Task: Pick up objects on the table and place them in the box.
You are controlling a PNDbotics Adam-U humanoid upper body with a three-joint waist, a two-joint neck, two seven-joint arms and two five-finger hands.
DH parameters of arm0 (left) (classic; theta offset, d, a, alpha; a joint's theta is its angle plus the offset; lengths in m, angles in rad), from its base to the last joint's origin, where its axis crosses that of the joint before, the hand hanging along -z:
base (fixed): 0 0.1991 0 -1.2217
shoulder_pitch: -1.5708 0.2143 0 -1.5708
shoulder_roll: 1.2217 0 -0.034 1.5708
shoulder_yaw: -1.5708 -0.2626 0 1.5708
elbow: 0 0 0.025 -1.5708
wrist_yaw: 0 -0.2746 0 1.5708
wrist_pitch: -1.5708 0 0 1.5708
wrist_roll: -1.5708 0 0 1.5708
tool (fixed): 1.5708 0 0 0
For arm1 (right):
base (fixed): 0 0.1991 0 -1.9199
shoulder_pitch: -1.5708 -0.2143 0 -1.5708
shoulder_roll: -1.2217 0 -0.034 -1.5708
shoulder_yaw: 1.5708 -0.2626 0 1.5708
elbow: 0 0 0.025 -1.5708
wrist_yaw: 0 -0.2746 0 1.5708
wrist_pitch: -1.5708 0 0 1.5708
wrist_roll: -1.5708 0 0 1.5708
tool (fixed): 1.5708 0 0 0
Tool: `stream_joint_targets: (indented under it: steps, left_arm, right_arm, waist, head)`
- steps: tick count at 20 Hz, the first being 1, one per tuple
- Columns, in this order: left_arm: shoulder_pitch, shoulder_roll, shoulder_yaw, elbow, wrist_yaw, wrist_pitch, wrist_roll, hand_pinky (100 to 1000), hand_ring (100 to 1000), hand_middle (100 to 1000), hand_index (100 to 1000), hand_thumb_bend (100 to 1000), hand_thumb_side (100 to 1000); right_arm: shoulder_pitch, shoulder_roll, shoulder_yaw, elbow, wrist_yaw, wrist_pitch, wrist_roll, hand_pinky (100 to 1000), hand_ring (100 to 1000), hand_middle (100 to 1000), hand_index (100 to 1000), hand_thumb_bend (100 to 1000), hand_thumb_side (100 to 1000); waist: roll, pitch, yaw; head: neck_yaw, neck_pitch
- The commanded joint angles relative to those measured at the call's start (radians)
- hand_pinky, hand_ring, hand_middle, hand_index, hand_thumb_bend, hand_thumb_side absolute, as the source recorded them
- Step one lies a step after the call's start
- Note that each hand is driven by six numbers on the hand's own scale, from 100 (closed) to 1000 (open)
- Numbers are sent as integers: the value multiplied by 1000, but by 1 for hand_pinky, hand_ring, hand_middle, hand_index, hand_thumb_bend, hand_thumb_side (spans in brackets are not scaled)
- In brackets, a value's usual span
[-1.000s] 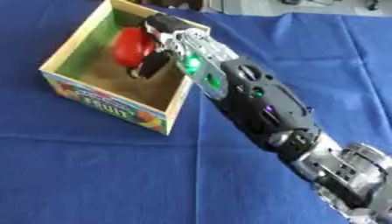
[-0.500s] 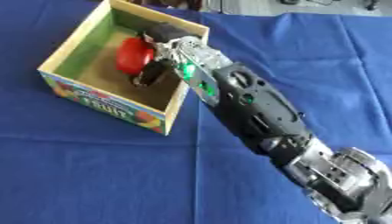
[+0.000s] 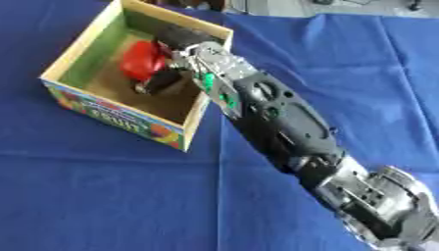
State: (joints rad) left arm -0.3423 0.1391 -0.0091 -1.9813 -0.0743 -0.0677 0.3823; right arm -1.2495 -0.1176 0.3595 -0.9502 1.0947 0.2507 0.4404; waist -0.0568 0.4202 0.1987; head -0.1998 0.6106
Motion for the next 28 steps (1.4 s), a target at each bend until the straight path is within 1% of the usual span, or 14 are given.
stream_joint_targets:
  steps: [1,7,10,11,13,14,15,19,20,21,22,23,24,28]
  left_arm:
    - [-9,2,-4,-19,3,1,0,571,922,830,622,100,900]
    - [-7,0,-4,-19,4,3,0,571,923,830,621,100,899]
    - [-7,0,-4,-19,5,3,0,572,923,830,621,100,899]
    - [-6,0,-4,-19,5,3,0,572,923,830,621,100,899]
    - [-6,-1,-4,-19,6,4,0,573,923,830,621,100,890]
    - [-6,-1,-5,-19,6,4,0,573,923,830,621,100,883]
    - [-5,-1,-5,-19,6,4,-1,573,923,830,621,100,885]
    - [-3,-2,-4,-19,7,7,-2,573,923,830,620,100,892]
    - [-3,-2,-4,-19,6,7,-2,573,923,829,620,100,914]
    - [-3,-2,-3,-19,6,7,-1,573,923,829,620,100,892]
    - [-2,-2,-3,-19,6,7,-1,573,923,829,620,100,892]
    - [-1,-3,-2,-19,5,7,0,573,923,829,620,100,896]
    - [0,-2,-1,-19,5,7,2,573,923,829,620,100,892]
    - [3,-2,4,-19,1,8,6,573,923,828,620,100,893]
  right_arm:
    - [-24,-2,-10,-23,17,3,-3,842,878,894,963,390,818]
    - [-23,-5,-17,-24,18,2,4,899,927,934,989,477,847]
    - [-24,-6,-25,-29,17,9,0,937,967,969,1000,583,862]
    - [-23,-6,-26,-31,13,9,-1,976,993,987,1000,606,811]
    - [-23,-5,-26,-29,12,7,5,1000,1000,997,1000,469,666]
    - [-23,-4,-27,-28,13,2,12,1000,1000,993,1000,447,651]
    - [-23,-4,-28,-30,13,-2,17,994,997,987,1000,463,683]
    - [-23,-11,-33,-72,6,0,9,974,977,968,1000,447,722]
    - [-22,-13,-34,-85,-3,4,7,965,965,960,1000,243,968]
    - [-21,-17,-37,-101,-14,8,5,965,965,960,1000,435,741]
    - [-22,-23,-42,-117,-27,11,2,954,951,945,1000,398,774]
    - [-23,-32,-52,-137,-41,12,-5,941,937,931,1000,221,925]
    - [-23,-42,-62,-158,-55,12,-12,935,932,925,1000,332,822]
    - [-15,-100,-92,-253,-114,-10,-26,913,905,894,988,248,872]
  waist:
    - [8,-19,3]
    - [10,-16,3]
    - [12,-16,4]
    - [13,-16,4]
    - [14,-16,4]
    - [15,-16,4]
    - [16,-16,4]
    - [17,-16,3]
    - [18,-16,3]
    - [18,-17,3]
    - [19,-18,2]
    - [19,-19,0]
    - [19,-21,-1]
    - [20,-27,-12]
  head:
    - [-4,-14]
    - [-6,-16]
    - [-8,-16]
    - [-8,-17]
    - [-11,-19]
    - [-13,-20]
    - [-14,-21]
    - [-15,-20]
    - [-14,-20]
    - [-13,-20]
    - [-12,-19]
    - [-9,-17]
    - [-5,-16]
    - [17,-8]
